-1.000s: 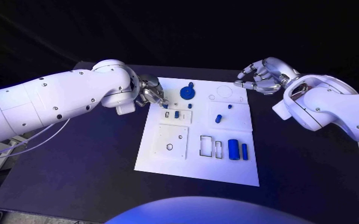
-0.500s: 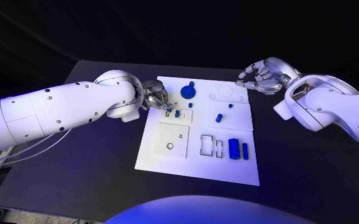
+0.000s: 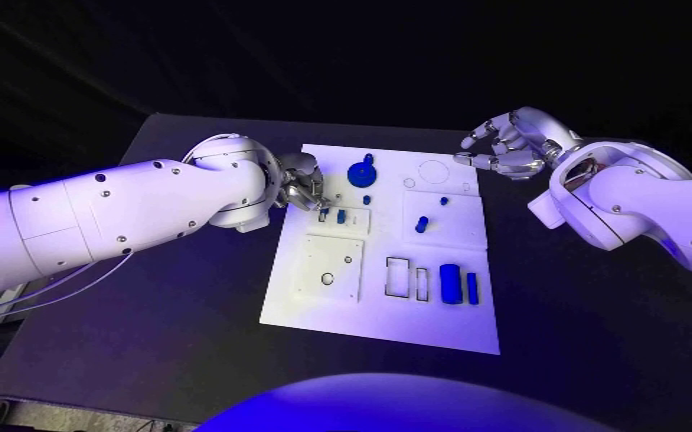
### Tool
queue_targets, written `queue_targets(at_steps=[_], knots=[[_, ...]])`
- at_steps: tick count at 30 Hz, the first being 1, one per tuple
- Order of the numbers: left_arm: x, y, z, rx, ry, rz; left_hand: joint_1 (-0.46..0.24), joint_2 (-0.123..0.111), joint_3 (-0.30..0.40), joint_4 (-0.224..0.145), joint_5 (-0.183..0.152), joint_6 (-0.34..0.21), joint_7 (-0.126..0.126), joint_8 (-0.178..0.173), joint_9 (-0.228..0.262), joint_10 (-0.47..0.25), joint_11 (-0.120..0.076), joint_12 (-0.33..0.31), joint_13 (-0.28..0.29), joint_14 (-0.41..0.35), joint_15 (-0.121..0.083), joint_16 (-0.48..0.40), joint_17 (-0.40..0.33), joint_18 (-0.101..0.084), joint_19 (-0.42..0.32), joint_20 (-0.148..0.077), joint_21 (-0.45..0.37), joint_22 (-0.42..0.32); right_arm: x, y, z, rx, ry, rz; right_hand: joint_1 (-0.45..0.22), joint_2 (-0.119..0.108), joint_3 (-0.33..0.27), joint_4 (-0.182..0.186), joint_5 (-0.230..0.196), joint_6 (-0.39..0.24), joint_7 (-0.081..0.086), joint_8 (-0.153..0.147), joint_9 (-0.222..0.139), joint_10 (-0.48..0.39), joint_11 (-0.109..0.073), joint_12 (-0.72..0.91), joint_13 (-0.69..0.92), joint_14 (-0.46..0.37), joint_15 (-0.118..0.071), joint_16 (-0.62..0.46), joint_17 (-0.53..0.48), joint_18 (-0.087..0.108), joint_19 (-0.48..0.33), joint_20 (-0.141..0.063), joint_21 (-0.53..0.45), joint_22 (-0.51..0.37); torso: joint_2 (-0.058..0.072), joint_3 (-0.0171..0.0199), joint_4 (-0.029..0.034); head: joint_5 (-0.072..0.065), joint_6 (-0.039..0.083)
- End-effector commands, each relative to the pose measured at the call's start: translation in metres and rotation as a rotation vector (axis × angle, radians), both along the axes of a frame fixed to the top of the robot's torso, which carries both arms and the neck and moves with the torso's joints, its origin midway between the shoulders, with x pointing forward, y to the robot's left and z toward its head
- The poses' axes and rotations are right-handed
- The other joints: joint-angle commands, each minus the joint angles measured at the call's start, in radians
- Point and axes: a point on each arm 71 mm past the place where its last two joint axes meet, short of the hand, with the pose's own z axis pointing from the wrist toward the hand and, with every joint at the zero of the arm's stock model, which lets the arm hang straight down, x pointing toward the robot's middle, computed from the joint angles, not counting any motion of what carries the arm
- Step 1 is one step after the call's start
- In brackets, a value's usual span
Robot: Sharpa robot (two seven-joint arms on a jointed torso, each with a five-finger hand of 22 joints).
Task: Assemble the parts on the task board
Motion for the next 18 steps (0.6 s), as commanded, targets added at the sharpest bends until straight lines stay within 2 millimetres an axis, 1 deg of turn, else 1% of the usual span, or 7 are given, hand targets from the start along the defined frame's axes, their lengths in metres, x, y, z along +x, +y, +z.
queue_targets(at_steps=[1, 4, 8, 18], knots=[[-0.001, -0.0012, -0.0021, 0.045, -0.002, -0.025, 0.007, -0.002, 0.162, -0.156, 0.007, 0.008, -0.007, 0.003, 0.001, 0.006, -0.003, 0.005, 0.0, 0.083, -0.007, 0.004, 0.191, -0.016, 0.007, 0.0, 0.007, 0.001, -0.0004, 0.0003, 0.0, -0.004, -0.004, 0.006, -0.003, 0.007, -0.002, 0.0, 0.006, -0.005, 0.001, 0.004, 0.001, -0.006, -0.002, -0.005, 0.052, 0.067, -0.001, -0.006, 0.104, 0.016, -0.005, 0.001, -0.003, -0.001, 0.0, -0.0012, 0.0009, -0.002, -0.002], [-0.0011, -0.0009, -0.0031, 0.05, 0.002, -0.024, 0.007, -0.002, 0.162, -0.156, 0.007, 0.008, -0.007, 0.003, 0.001, 0.006, -0.003, 0.005, 0.0, 0.083, -0.007, 0.004, 0.191, -0.016, 0.007, 0.0, 0.007, 0.001, -0.0005, 0.0001, 0.0, -0.004, -0.004, 0.006, -0.006, 0.008, -0.003, 0.0, 0.011, -0.006, 0.001, 0.006, 0.001, -0.006, -0.002, -0.006, 0.051, 0.066, -0.001, -0.007, 0.103, 0.016, -0.005, 0.001, -0.005, -0.001, -0.001, -0.0008, 0.0004, 0.0, -0.002], [-0.0008, 0.0001, -0.0041, 0.057, 0.007, -0.023, 0.006, -0.004, 0.164, -0.157, 0.008, 0.009, -0.007, 0.003, 0.001, 0.007, -0.003, 0.006, 0.0, 0.083, -0.007, 0.003, 0.191, -0.016, 0.007, 0.0, 0.007, 0.002, -0.0006, 0.0, 0.0, -0.004, -0.003, 0.006, -0.006, 0.008, -0.003, 0.0, 0.011, -0.006, 0.001, 0.006, 0.001, -0.006, -0.002, -0.006, 0.051, 0.066, -0.001, -0.007, 0.103, 0.016, -0.005, 0.001, -0.005, -0.001, -0.001, 0.0003, 0.0008, 0.0, -0.004], [-0.001, 0.0009, -0.0057, 0.069, 0.021, -0.028, 0.006, -0.004, 0.164, -0.157, 0.008, 0.009, -0.007, 0.003, 0.001, 0.007, -0.003, 0.006, 0.0, 0.083, -0.007, 0.003, 0.191, -0.016, 0.007, 0.0, 0.007, 0.002, -0.0005, 0.0002, 0.0, -0.006, -0.004, 0.007, -0.006, 0.008, -0.003, 0.0, 0.011, -0.006, 0.001, 0.006, 0.001, -0.006, -0.002, -0.006, 0.051, 0.066, -0.001, -0.007, 0.103, 0.016, -0.005, 0.001, -0.005, -0.001, -0.001, -0.0002, 0.0006, 0.001, -0.007]])
